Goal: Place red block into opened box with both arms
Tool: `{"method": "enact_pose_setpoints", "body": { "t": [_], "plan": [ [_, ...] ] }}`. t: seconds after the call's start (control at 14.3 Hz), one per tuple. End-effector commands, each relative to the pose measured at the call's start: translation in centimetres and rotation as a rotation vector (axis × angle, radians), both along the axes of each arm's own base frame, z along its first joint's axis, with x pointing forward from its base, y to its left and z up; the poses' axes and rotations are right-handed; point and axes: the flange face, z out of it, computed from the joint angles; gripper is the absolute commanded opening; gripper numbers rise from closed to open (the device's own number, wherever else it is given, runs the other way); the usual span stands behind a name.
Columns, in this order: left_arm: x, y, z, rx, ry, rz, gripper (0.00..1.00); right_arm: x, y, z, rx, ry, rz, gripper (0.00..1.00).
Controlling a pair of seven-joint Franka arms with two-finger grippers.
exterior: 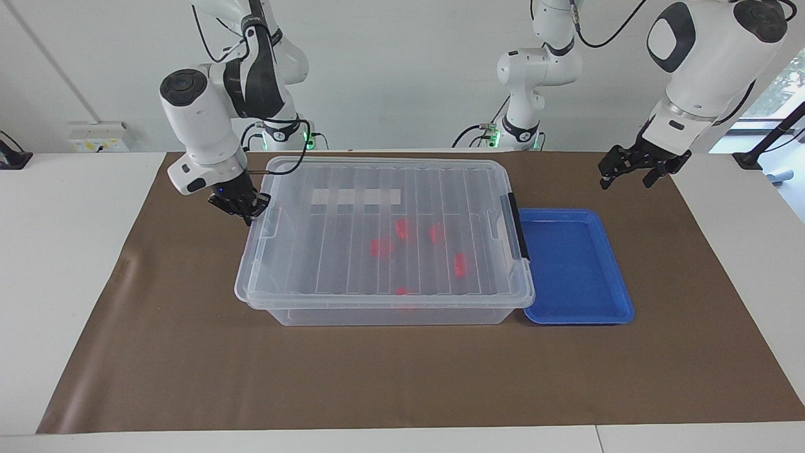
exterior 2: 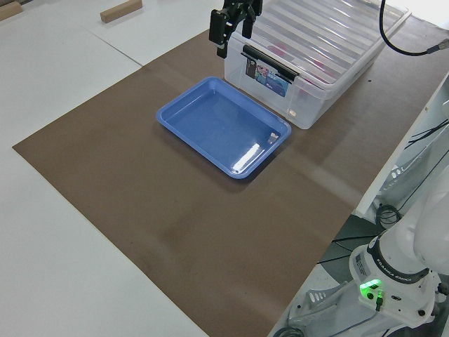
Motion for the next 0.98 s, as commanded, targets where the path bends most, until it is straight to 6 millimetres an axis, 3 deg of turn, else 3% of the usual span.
{"method": "enact_pose_setpoints", "body": {
  "t": [0.0, 0.28, 0.7, 0.77, 0.84, 0.91],
  "plan": [
    [-0.3, 0.3, 0.8, -0.013, 0.001, -0.002, 1.0, -0.6, 0.4, 0.2, 0.002, -0.006, -0.019, 0.0],
    [-0.3, 0.3, 0.8, -0.013, 0.001, -0.002, 1.0, -0.2, 0.2, 1.2, 0.002, 0.0, -0.007, 0.0],
    [-0.3, 0.3, 0.7, -0.015, 0.003, -0.002, 1.0, 0.2, -2.1, 11.0, -0.001, 0.061, -0.048, 0.0],
    [-0.3, 0.3, 0.8, -0.015, 0.001, -0.002, 1.0, 0.0, -2.2, 12.0, -0.001, 0.069, -0.05, 0.13],
    [-0.3, 0.3, 0.8, -0.013, 0.001, -0.002, 1.0, -0.2, -2.6, 12.5, -0.002, 0.073, -0.057, 0.49],
    [-0.3, 0.3, 0.8, -0.013, 0.001, -0.002, 1.0, -0.8, -3.0, 12.9, -0.003, 0.084, -0.039, 0.99]
  ]
}}
